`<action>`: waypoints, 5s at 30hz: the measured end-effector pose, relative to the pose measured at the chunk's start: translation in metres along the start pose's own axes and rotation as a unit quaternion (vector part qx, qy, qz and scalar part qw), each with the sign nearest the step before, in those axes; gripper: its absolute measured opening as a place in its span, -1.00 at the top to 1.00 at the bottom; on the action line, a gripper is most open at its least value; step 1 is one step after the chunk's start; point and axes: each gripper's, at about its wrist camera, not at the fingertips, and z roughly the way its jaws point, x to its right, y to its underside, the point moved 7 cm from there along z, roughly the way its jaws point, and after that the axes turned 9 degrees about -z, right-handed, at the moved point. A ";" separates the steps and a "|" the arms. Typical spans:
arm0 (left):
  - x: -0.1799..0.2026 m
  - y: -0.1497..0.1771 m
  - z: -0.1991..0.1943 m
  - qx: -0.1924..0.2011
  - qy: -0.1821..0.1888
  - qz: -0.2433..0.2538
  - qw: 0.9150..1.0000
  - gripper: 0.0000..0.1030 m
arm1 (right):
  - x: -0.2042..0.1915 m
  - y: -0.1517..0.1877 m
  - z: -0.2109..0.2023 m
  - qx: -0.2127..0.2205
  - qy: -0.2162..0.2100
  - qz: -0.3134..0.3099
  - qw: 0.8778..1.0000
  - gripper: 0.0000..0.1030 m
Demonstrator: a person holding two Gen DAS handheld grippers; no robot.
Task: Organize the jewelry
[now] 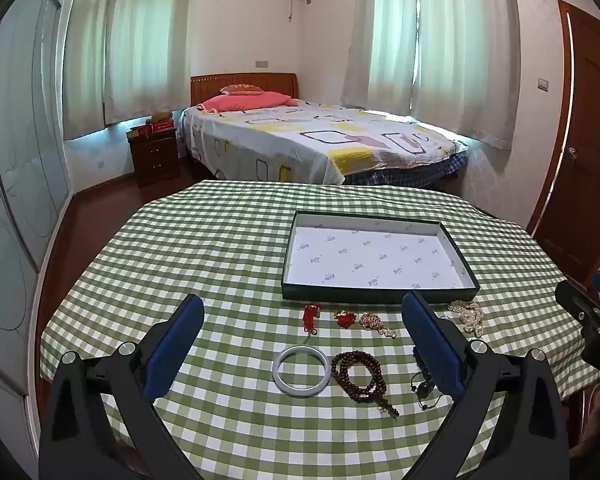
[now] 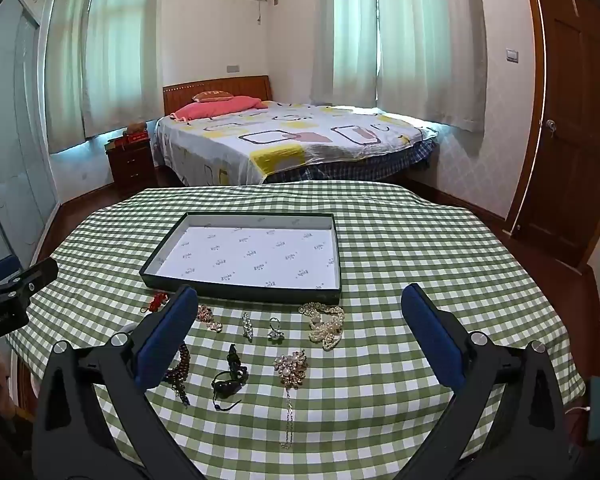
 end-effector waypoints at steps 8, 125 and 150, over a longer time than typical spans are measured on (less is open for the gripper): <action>0.000 0.000 -0.002 0.004 -0.002 0.001 1.000 -0.87 | 0.000 0.000 -0.001 0.000 -0.002 0.002 1.000 -0.92; -0.037 0.091 0.137 -0.172 -0.018 -0.002 0.985 -0.86 | -0.010 0.093 0.126 -0.125 -0.045 0.030 0.991 -0.92; -0.041 0.106 0.165 -0.202 -0.044 0.020 0.978 -0.89 | -0.010 0.100 0.142 -0.148 -0.051 0.039 0.987 -0.92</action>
